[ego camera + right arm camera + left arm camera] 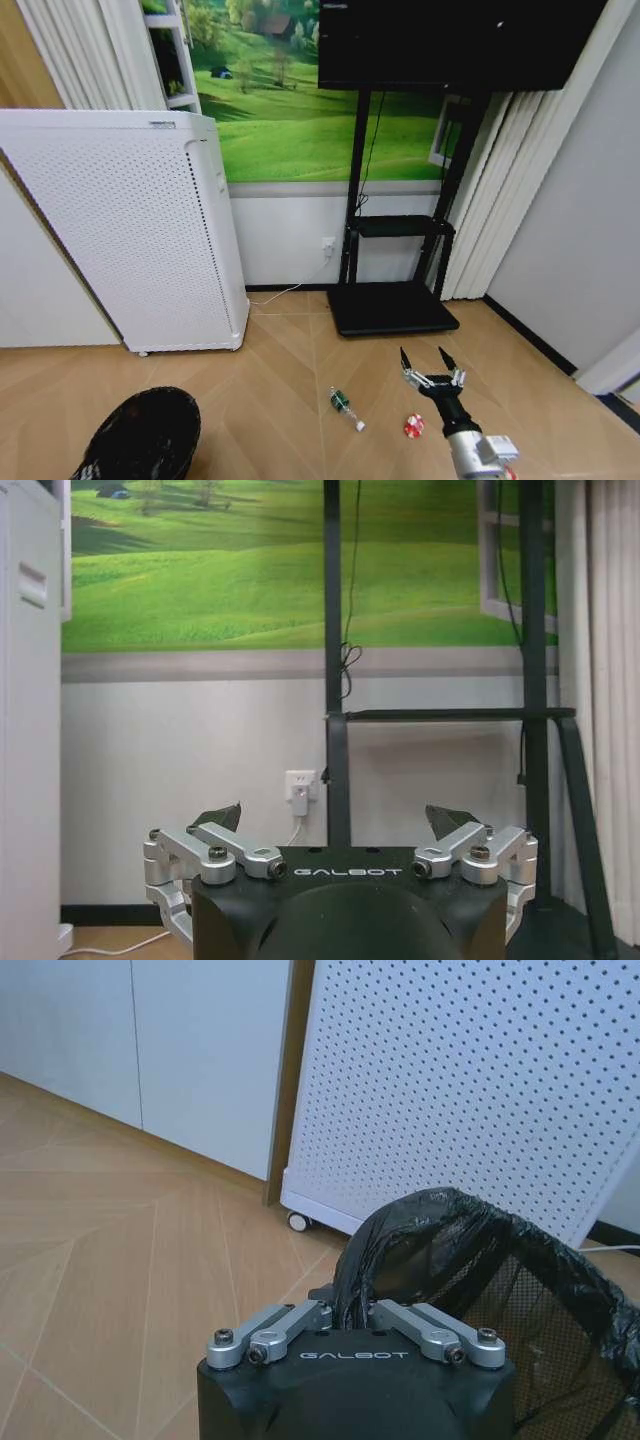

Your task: Pick up the trash bin and place the garbage on the floor into it.

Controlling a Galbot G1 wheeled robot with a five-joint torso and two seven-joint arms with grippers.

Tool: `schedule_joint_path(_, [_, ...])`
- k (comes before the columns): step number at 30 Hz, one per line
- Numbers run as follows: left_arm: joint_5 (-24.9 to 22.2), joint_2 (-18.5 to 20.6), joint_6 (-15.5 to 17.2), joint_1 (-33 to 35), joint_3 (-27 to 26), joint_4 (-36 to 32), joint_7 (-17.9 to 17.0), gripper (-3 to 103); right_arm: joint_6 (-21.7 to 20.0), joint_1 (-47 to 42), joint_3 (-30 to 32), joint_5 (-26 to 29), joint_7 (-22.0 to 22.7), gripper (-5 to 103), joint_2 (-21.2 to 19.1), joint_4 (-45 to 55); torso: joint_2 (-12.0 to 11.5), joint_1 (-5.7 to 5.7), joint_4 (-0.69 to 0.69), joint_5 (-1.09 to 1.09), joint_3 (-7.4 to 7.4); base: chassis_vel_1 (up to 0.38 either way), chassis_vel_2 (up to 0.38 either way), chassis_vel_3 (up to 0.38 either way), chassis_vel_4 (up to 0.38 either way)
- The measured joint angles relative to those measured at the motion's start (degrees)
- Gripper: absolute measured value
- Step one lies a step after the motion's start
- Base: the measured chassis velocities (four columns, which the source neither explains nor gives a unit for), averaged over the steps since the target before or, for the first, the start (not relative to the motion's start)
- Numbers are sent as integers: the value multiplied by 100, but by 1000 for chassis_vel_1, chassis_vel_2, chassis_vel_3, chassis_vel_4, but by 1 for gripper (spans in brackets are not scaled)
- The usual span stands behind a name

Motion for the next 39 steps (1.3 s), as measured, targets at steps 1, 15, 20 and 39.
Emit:
schedule_joint_path(1, [0, 0, 0, 0, 0, 0, 0, 7, 0, 0, 0, 0, 0, 100, 0, 0, 0, 0, 0, 0, 0, 230, 210, -252, -224])
schedule_joint_path(15, [-435, 18, -48, -10, -127, -520, -26, 7, -996, 1455, -1077, 334, 374, 100, -1040, -1841, 0, 0, 3, 2, 1, 125, 114, -116, -120])
schedule_joint_path(20, [-448, 17, -48, 37, -222, -629, -45, 7, -1058, 2028, -1571, 82, 444, 100, -1234, -2863, 0, 0, 0, 3, 1, -72, -45, 65, 53])
schedule_joint_path(39, [-260, -87, 111, 11, -30, -958, -237, 7, -1575, 3517, -2681, -374, -538, 100, -1240, -5612, 0, 0, 2, -1, 0, -2, -5, -1, 2])
